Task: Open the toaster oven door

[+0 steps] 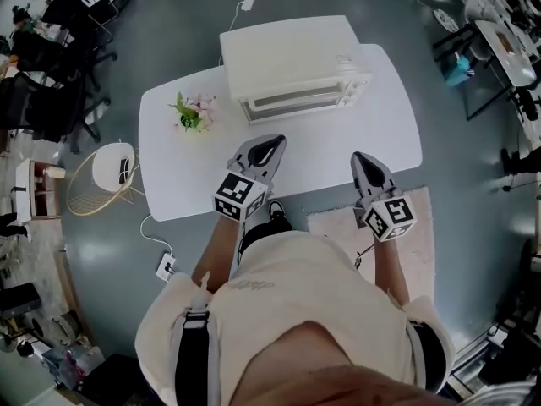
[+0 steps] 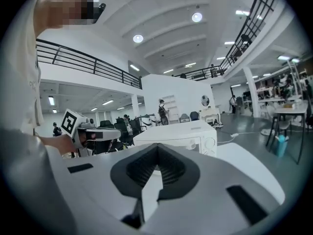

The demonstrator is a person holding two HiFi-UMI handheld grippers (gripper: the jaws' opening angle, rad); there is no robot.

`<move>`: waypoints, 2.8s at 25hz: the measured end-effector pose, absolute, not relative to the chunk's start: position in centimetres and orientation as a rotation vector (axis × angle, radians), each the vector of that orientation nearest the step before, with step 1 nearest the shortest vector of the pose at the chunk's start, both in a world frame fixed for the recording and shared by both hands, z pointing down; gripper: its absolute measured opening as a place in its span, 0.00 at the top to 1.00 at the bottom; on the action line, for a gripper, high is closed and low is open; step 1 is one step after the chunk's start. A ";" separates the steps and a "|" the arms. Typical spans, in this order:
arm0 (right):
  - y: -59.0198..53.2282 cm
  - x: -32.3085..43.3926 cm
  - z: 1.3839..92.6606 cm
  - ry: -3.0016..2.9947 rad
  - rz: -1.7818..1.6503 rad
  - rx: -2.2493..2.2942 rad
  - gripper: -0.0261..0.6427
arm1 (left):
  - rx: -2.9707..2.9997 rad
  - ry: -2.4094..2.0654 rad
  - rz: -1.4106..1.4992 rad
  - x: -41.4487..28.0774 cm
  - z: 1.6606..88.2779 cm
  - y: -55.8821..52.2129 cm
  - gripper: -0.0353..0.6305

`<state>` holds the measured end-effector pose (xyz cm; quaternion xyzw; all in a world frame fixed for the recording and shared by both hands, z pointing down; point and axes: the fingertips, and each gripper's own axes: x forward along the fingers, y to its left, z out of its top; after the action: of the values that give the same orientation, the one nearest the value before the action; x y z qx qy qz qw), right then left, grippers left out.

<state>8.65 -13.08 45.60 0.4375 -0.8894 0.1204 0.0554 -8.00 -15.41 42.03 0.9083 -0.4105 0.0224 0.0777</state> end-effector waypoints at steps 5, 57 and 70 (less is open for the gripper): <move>-16.2 7.9 45.5 -2.643 0.377 1.398 0.95 | 2.706 -1.203 0.044 -9.7 42.6 -18.2 0.92; -33.1 3.2 52.5 -2.448 0.406 1.159 0.95 | 2.462 -1.427 0.036 -13.9 45.4 -26.0 0.92; -30.4 4.2 53.7 -2.390 0.465 1.170 0.95 | 2.476 -1.380 0.021 -14.3 45.6 -24.0 0.92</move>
<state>4.18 -30.38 53.66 0.4226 -0.8634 0.1681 0.2185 -14.31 -23.99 45.55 0.8632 -0.4812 0.0074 0.1527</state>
